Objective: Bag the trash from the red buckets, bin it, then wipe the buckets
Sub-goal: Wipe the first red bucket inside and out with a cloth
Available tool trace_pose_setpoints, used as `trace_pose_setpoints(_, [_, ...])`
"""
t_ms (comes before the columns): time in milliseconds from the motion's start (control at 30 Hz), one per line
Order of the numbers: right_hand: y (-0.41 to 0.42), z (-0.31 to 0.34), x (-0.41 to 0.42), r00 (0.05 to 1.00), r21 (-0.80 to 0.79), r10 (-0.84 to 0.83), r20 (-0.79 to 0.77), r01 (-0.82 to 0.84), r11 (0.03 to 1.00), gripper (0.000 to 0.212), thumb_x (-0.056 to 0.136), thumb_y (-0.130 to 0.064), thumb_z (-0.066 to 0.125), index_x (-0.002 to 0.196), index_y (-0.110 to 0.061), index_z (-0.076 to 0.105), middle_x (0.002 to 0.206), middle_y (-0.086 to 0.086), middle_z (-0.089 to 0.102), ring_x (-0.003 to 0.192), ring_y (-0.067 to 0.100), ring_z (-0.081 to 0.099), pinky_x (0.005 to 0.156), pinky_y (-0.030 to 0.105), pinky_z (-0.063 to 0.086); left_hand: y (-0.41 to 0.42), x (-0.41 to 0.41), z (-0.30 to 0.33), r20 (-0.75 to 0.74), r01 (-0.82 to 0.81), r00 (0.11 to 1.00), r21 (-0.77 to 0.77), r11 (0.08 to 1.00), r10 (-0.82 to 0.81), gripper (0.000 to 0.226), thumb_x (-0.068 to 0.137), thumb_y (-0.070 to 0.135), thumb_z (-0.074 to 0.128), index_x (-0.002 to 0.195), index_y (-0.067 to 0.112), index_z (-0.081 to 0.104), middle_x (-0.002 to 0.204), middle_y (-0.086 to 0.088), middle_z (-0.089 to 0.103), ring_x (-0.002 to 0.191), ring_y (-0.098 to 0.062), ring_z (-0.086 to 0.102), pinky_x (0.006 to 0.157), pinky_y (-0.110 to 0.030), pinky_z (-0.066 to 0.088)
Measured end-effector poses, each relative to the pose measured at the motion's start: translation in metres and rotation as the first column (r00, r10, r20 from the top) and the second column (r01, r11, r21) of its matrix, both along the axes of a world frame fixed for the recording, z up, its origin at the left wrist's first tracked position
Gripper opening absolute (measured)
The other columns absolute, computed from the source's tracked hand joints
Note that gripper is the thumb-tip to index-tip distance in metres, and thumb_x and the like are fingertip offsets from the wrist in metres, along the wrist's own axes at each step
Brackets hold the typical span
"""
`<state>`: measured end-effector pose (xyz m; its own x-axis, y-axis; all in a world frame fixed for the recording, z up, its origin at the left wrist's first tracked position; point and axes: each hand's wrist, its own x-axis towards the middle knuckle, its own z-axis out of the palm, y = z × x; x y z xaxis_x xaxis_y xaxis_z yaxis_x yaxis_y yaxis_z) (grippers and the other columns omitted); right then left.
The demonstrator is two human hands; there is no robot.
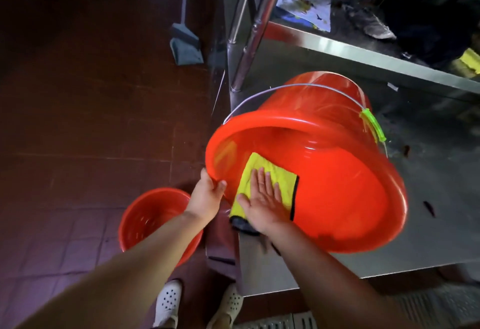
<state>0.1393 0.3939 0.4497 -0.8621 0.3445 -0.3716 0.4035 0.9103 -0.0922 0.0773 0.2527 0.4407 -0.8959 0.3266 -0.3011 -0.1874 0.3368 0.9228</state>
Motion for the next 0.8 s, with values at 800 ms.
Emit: trace_pose_setpoints(800, [0.13, -0.035, -0.1, 0.96, 0.154, -0.07, -0.27, 0.115, 0.981, 0.073, 0.09, -0.059, 0.04, 0.149, -0.022, 0.019, 0.158, 0.001, 0.012, 0.142, 0.023, 0.015, 0.109, 0.041, 0.014, 0.004, -0.035, 0.018, -0.125, -0.059, 0.99, 0.073, 0.996, 0.068, 0.014, 0.094, 0.02, 0.054, 0.107, 0.018, 0.051, 0.092, 0.003, 0.065, 0.086, -0.006, 0.062, 0.079, -0.026, 0.049])
